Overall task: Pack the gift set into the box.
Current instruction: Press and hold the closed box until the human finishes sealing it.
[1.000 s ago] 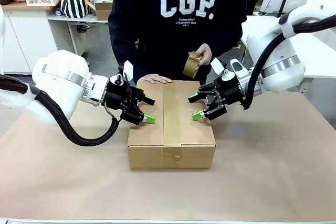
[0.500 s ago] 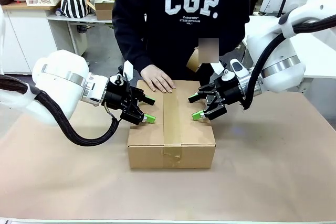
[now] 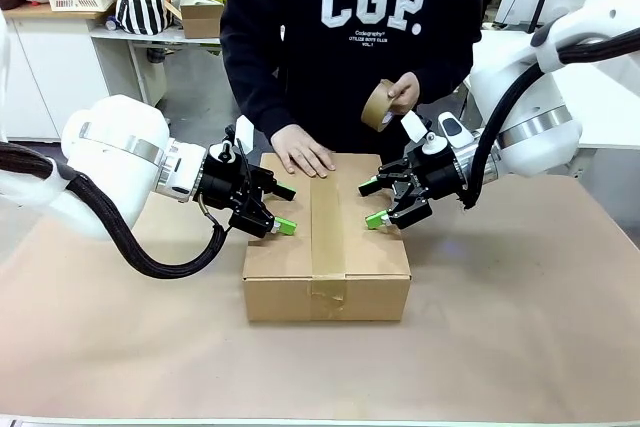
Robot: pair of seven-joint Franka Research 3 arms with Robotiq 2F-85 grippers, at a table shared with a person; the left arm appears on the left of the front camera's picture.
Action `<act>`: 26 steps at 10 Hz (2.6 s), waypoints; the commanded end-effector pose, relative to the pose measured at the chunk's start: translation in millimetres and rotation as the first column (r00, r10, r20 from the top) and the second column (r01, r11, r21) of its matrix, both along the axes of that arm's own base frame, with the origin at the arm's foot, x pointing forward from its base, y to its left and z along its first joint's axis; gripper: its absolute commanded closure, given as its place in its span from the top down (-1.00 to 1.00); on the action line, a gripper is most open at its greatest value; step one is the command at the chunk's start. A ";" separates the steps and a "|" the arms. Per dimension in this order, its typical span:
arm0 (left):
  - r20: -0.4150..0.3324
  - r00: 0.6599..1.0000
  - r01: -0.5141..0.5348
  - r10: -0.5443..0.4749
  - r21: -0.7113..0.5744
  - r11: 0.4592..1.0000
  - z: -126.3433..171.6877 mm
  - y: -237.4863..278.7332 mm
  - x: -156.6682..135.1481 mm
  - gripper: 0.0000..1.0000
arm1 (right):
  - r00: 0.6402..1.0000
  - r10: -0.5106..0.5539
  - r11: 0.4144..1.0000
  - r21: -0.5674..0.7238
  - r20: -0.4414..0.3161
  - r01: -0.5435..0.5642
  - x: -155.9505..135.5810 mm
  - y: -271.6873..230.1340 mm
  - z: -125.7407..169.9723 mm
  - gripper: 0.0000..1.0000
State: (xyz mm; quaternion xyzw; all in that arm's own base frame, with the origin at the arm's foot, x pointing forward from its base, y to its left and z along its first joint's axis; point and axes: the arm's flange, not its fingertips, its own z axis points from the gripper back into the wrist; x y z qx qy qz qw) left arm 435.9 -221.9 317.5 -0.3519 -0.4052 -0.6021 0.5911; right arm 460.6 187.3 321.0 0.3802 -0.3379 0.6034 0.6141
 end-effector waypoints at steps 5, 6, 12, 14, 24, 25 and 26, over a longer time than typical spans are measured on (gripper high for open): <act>0.003 1.000 0.006 -0.006 -0.003 1.000 -3.2 1.5 -1.7 1.00 | 1.000 -0.002 1.000 -0.005 -0.001 0.002 0.0 1.7 -2.1 1.00; 0.003 1.000 0.006 -0.006 -0.003 1.000 -3.2 1.5 -1.7 1.00 | 1.000 -0.002 1.000 -0.005 -0.001 0.002 0.0 1.7 -2.1 1.00; 0.003 1.000 0.006 -0.006 -0.003 1.000 -3.2 1.5 -1.7 1.00 | 1.000 -0.002 1.000 -0.005 -0.001 0.002 0.0 1.7 -2.1 1.00; 0.003 1.000 0.006 -0.006 -0.003 1.000 -3.2 1.5 -1.7 1.00 | 1.000 -0.002 1.000 -0.005 -0.001 0.002 0.0 1.7 -2.1 1.00; 0.003 1.000 0.006 -0.006 -0.003 1.000 -3.2 1.5 -1.7 1.00 | 1.000 -0.002 1.000 -0.005 -0.001 0.002 0.0 1.7 -2.1 1.00; 0.003 1.000 0.006 -0.006 -0.003 1.000 -3.2 1.5 -1.7 1.00 | 1.000 -0.002 1.000 -0.005 -0.001 0.002 0.0 1.7 -2.1 1.00; 0.003 1.000 0.006 -0.006 -0.003 1.000 -3.2 1.5 -1.7 1.00 | 1.000 0.000 1.000 0.000 0.000 0.000 0.1 0.0 -0.1 1.00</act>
